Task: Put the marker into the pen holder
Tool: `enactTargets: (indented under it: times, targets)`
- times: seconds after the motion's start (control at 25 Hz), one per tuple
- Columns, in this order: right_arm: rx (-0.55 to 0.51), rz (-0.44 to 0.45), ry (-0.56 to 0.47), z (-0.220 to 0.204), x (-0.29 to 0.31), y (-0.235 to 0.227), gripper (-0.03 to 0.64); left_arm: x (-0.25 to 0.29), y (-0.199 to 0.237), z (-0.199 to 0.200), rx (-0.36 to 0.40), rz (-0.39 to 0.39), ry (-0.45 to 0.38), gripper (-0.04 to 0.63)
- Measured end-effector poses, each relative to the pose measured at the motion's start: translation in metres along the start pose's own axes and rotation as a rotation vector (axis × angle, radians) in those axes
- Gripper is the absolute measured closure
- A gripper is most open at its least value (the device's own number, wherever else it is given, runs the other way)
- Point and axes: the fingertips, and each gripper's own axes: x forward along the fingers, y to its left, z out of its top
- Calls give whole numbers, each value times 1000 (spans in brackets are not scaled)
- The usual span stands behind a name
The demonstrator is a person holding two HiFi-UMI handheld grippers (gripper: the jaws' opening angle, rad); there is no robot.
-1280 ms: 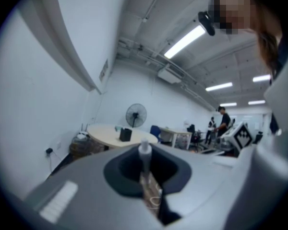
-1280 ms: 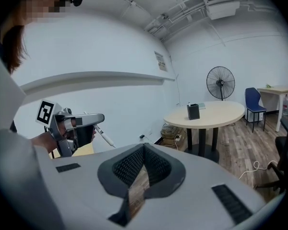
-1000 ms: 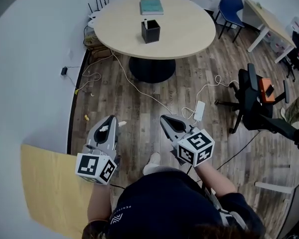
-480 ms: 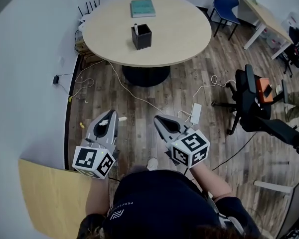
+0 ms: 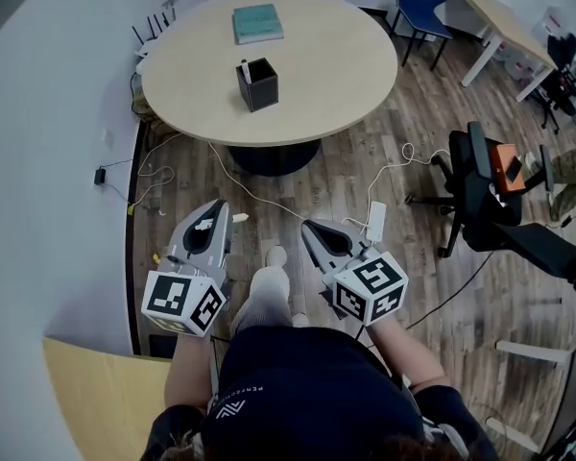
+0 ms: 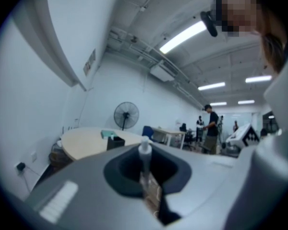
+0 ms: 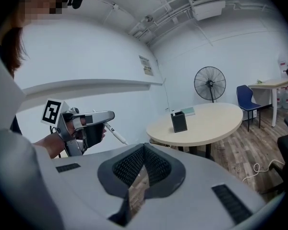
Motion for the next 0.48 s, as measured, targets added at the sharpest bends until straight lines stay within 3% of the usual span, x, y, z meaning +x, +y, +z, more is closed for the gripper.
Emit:
enactTargets:
  times: [0.48]
  targets:
    - [-7,-37,0,59,91,-68,622,106,62,27,-5,-39,-31,588]
